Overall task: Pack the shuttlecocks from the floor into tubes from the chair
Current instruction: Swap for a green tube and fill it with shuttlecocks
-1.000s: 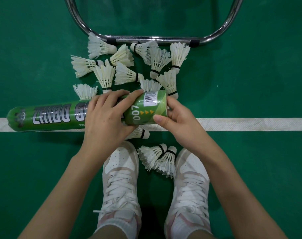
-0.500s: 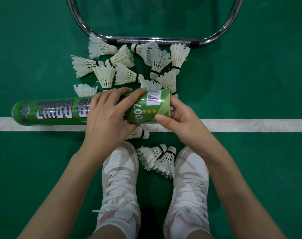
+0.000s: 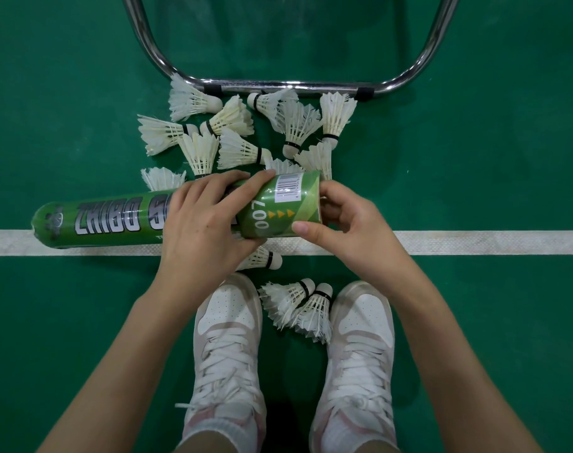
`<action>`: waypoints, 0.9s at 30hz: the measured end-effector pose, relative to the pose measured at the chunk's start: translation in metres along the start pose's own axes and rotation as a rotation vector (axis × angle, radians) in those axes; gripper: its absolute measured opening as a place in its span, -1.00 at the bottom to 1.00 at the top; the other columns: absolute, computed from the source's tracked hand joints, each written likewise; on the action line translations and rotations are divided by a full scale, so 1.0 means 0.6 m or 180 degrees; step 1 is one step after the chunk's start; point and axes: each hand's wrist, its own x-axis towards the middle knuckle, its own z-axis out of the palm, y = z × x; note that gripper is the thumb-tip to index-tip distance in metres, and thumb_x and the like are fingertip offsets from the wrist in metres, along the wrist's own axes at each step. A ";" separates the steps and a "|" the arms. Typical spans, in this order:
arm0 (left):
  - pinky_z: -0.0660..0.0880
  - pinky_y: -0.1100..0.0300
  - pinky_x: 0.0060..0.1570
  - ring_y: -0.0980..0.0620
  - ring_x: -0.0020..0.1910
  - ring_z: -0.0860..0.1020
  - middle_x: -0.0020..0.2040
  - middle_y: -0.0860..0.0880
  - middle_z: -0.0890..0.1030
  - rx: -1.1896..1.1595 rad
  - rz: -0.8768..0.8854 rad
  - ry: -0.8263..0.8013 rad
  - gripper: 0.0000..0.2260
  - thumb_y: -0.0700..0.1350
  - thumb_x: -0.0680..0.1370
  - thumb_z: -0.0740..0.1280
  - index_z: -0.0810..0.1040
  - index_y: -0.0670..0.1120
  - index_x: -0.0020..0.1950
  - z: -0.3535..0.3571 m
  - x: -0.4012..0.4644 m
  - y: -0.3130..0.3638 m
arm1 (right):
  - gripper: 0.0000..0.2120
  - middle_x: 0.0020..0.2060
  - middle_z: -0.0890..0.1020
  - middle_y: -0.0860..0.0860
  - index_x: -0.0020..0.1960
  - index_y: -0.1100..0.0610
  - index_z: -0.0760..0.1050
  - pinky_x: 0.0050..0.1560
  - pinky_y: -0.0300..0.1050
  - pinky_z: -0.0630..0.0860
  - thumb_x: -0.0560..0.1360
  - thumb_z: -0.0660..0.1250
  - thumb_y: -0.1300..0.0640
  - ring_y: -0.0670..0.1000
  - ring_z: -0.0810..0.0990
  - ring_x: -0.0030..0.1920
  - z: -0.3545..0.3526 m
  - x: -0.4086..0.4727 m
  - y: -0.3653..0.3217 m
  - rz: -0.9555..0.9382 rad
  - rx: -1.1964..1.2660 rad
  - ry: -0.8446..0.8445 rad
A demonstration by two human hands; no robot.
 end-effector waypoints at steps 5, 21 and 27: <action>0.30 -0.01 0.14 -0.11 0.14 0.47 0.20 -0.07 0.52 -0.0034 -0.0079 0.0073 -0.36 0.10 0.32 0.39 0.33 0.09 0.39 -0.012 0.008 0.001 | -0.75 -0.06 0.63 -0.05 0.07 0.05 0.48 0.07 -0.21 0.53 0.44 0.39 0.27 -0.11 0.61 -0.01 -0.003 0.005 -0.014 -0.0093 -0.0152 0.0014; 0.25 0.12 0.12 -0.02 0.13 0.44 0.21 -0.03 0.53 0.0016 0.0076 0.0571 -0.29 0.09 0.28 0.53 0.37 0.08 0.39 -0.154 0.057 0.053 | -0.80 -0.10 0.67 0.07 0.00 0.10 0.53 0.09 0.02 0.54 0.42 0.42 0.27 0.09 0.62 -0.05 -0.024 -0.016 -0.173 -0.0747 -0.0429 0.0108; 0.26 0.08 0.08 -0.07 0.09 0.49 0.16 -0.03 0.55 0.0016 0.0176 0.0891 -0.24 0.03 0.23 0.57 0.37 0.09 0.38 -0.231 0.066 0.080 | -0.81 -0.08 0.67 -0.01 0.00 0.04 0.54 0.10 -0.06 0.54 0.42 0.41 0.23 0.00 0.63 -0.02 -0.021 -0.039 -0.255 -0.1132 -0.0574 0.0099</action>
